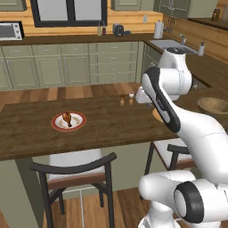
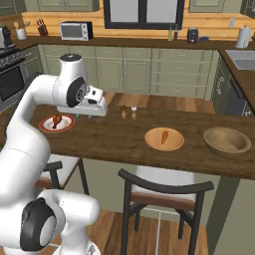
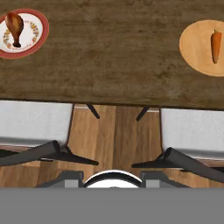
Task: Pick the chicken drumstick and carrot from their plates and place them in the bowl. Then put the bowl in the fridge.
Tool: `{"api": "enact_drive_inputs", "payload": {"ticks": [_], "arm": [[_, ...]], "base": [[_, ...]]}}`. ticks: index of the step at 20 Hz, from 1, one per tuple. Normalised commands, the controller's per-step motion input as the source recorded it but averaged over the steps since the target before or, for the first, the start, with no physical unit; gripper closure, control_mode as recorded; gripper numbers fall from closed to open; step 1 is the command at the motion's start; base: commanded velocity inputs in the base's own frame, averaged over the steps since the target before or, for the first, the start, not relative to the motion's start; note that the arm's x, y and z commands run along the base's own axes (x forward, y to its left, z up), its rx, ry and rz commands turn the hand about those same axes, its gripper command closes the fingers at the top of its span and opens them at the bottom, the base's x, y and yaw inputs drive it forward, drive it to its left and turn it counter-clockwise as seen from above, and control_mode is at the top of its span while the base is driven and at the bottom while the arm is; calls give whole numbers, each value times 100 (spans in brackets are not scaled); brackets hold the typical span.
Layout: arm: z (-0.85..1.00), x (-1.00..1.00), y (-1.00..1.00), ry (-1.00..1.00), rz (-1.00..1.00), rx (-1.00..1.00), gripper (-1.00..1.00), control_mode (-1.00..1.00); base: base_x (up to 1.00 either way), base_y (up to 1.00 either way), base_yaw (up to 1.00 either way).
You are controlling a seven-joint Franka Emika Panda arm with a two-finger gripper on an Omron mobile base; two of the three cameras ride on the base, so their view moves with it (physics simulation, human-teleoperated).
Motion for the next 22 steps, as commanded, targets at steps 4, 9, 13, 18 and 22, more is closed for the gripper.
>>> {"api": "enact_drive_inputs", "payload": {"ticks": [4,9,13,18,22], "arm": [[0,-62,-3,-3,0,0,-100,-100],[-12,-40,-62,3,-3,-3,-100,-100],[-42,39,-93,1,0,-2,-100,-100],[-28,98,-68,0,4,2,-100,-100],[-42,97,-78,8,0,0,-100,-100]], "base": [[0,0,0],[0,0,0],[0,0,0],[0,0,0],[0,0,0]]}}
